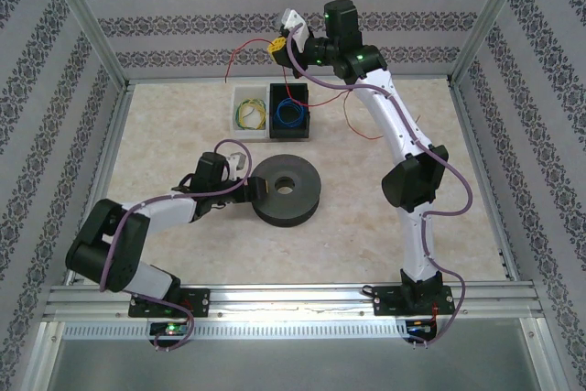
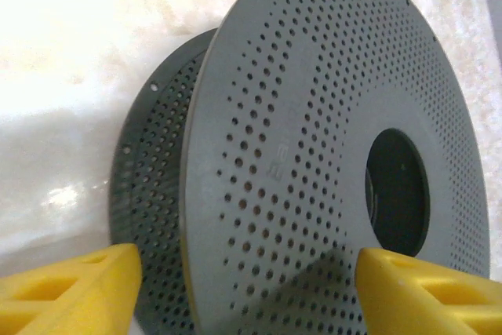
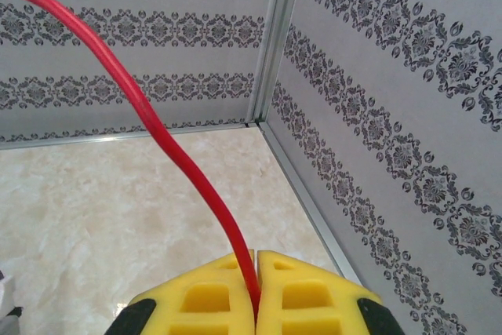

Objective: Wrap the cables

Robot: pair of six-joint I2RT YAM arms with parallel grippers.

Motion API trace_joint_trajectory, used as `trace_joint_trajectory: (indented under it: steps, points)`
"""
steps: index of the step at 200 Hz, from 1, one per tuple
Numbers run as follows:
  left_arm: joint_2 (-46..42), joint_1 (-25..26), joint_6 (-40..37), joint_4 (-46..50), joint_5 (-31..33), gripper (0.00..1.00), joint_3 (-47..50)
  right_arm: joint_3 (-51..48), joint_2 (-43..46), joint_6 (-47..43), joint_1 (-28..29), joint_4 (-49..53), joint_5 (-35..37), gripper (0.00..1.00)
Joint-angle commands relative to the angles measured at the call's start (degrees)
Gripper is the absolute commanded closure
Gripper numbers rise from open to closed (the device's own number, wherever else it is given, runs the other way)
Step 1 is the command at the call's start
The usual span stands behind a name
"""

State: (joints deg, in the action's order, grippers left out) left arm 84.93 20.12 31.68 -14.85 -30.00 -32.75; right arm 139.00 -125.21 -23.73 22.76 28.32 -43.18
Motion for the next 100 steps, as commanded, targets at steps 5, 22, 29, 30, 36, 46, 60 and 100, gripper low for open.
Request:
trace_joint_trajectory:
  steps: [5,22,29,30,36,46,60,100]
  points:
    - [2.2,-0.5,3.3,-8.1,-3.4,0.44,-0.2,1.6,-1.0,1.0,0.6,-0.8,-1.5,1.0]
    - [2.9,-0.5,3.5,-7.7,-3.9,0.67,-0.8,1.5,-0.8,0.9,0.6,-0.6,-1.3,1.0]
    - [2.7,-0.6,3.3,-6.7,-3.9,0.81,-1.4,1.3,-0.6,0.8,0.6,-0.5,-1.2,1.0]
    - [2.7,-0.5,3.2,-6.5,-3.8,0.83,-1.4,1.3,-0.6,0.8,0.5,-0.5,-1.2,1.0]
    - [2.2,-0.5,2.8,-5.0,-3.5,0.94,-1.9,1.1,-0.4,0.7,0.5,-0.5,-1.1,1.0]
    - [0.6,-0.6,1.6,-1.7,-2.6,1.0,-2.7,0.6,-0.1,0.6,0.5,-0.5,-0.9,1.0]
    - [-3.1,-0.6,-1.9,6.1,0.1,1.0,-5.0,-0.4,0.6,0.4,0.4,-0.8,-0.8,1.0]
    - [-14.9,-0.5,-15.6,38.9,16.5,1.0,-19.6,-2.6,2.3,0.3,0.3,-1.5,-0.5,1.0]
